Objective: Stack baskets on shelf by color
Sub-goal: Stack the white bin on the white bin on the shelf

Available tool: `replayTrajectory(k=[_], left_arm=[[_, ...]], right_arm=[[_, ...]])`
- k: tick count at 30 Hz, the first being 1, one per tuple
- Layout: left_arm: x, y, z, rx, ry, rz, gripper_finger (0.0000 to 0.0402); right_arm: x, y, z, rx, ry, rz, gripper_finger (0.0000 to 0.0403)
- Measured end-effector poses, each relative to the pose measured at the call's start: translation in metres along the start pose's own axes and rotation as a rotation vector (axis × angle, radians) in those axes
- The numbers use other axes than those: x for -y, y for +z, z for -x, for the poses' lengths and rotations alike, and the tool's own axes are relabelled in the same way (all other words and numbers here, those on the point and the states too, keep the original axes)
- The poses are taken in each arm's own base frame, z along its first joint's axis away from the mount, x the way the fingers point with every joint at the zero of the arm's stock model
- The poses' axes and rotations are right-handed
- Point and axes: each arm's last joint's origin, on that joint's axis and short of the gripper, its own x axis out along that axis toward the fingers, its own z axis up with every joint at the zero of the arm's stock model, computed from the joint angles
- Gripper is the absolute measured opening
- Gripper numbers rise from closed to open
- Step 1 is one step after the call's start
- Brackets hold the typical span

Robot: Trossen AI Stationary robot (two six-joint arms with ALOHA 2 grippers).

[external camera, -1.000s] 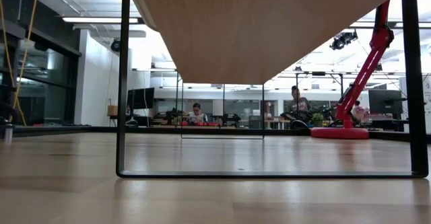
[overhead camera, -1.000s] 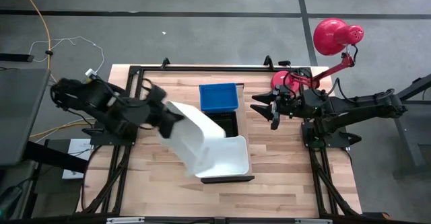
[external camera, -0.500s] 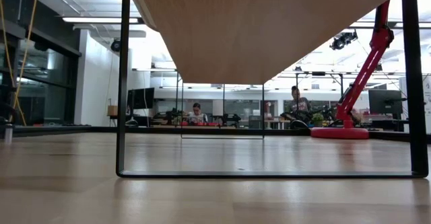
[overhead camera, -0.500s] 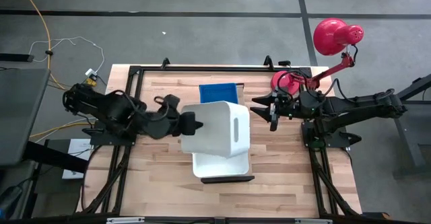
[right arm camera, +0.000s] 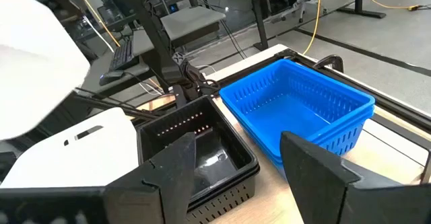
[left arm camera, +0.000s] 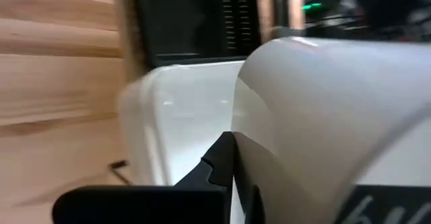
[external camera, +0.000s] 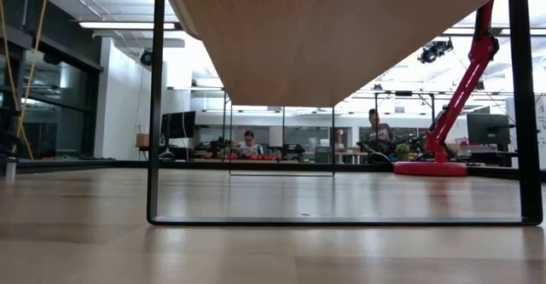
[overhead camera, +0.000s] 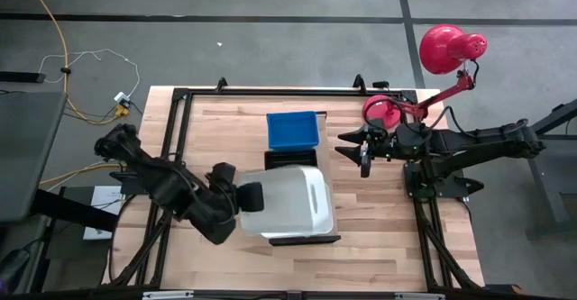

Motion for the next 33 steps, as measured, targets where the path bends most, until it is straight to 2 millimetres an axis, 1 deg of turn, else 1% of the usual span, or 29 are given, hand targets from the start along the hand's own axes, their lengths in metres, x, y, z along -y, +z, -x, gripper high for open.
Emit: replayTrajectory(k=[3,7,12,19,25,28,33], left_arm=[[-0.004,-0.002,-0.007,0.006,0.061,-0.024,0.0],[-0.003,-0.003,-0.015,-0.002,0.09,-0.043,0.0],[-0.001,0.0,-0.022,0.007,0.102,-0.082,0.0],[0.001,0.006,-0.028,-0.02,0.128,-0.118,0.0001],[0.002,0.009,-0.03,-0.014,0.131,-0.113,0.0002],[0.002,0.008,-0.031,-0.013,0.133,-0.111,0.0008],[0.004,0.006,-0.034,-0.036,0.131,-0.09,0.0031]], right_arm=[[0.0,0.0,0.0,-0.002,-0.001,-0.017,0.0204],[0.0,-0.001,0.0,-0.009,-0.004,-0.021,0.0204],[0.0,-0.001,0.0,-0.01,-0.004,-0.021,0.0204],[0.001,-0.001,0.0,-0.013,-0.006,-0.011,0.0204],[0.001,-0.002,0.0,-0.016,-0.007,-0.008,0.0204],[0.001,-0.002,0.0,-0.019,-0.009,-0.007,0.0204],[0.002,-0.004,0.0,-0.044,-0.019,0.006,0.0204]])
